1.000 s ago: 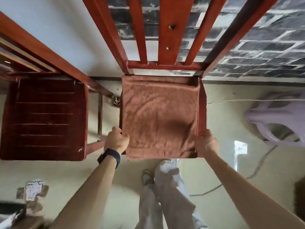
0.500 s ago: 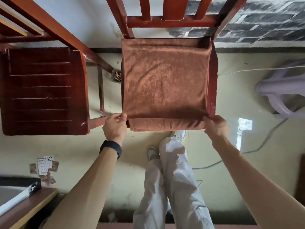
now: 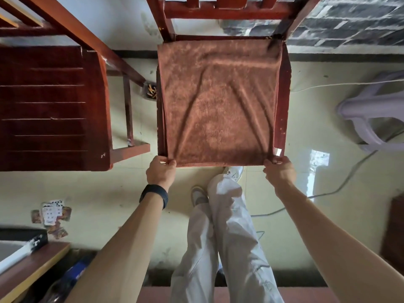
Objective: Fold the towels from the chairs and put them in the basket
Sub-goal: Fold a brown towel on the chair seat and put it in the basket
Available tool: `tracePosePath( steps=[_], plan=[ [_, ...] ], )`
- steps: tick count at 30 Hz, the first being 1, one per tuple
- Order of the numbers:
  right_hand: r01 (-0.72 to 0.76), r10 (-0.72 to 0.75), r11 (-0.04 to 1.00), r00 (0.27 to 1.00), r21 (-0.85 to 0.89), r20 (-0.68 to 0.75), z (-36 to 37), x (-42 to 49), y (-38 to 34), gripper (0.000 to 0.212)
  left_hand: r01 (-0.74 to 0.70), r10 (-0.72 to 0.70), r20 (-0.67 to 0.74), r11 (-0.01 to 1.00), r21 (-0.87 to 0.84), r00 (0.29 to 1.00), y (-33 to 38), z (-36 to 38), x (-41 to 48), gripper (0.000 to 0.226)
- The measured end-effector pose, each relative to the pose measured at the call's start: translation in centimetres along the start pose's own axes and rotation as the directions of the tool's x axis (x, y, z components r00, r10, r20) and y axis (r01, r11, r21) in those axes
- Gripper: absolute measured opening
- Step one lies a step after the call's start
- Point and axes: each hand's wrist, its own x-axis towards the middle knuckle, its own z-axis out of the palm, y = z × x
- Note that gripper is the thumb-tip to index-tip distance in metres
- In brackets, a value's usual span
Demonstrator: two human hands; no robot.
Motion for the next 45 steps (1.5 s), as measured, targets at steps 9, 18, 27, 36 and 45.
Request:
tracePosePath(
  steps=[9, 18, 27, 36, 45],
  plan=[
    [-0.107, 0.103, 0.902, 0.994, 0.418, 0.031, -1.1, -2.9, -2.5, 0.007, 0.226, -0.110, 0.292, 0.888, -0.401, 0.950, 0.2, -2.4, -0.6, 0.008],
    [-0.287, 0.149, 0.647, 0.956, 0.706, 0.253, -2.5, -3.7, -3.5, 0.018, 0.281, -0.117, 0.302, 0.761, -0.585, 0.946, 0.9, -4.7, -2.2, 0.017],
    [-0.300, 0.126, 0.691, 0.946, 0.658, 0.299, -6.5, -7.3, -5.0, 0.021, 0.182, -0.028, 0.246, 0.757, -0.628, 0.969, 2.7, -8.8, -5.1, 0.020],
    [-0.298, 0.008, 0.580, 0.933, 0.758, 0.360, -17.5, -18.3, -11.3, 0.030, 0.005, 0.173, 0.177, 0.703, -0.711, 0.969, 9.7, -18.9, -16.2, 0.017],
    [0.106, -0.225, 0.725, 0.970, 0.680, 0.089, -22.1, -28.6, -12.8, 0.027, -0.083, 0.216, 0.203, 0.851, -0.518, 0.955, 12.3, -25.6, -23.4, 0.026]
  ],
)
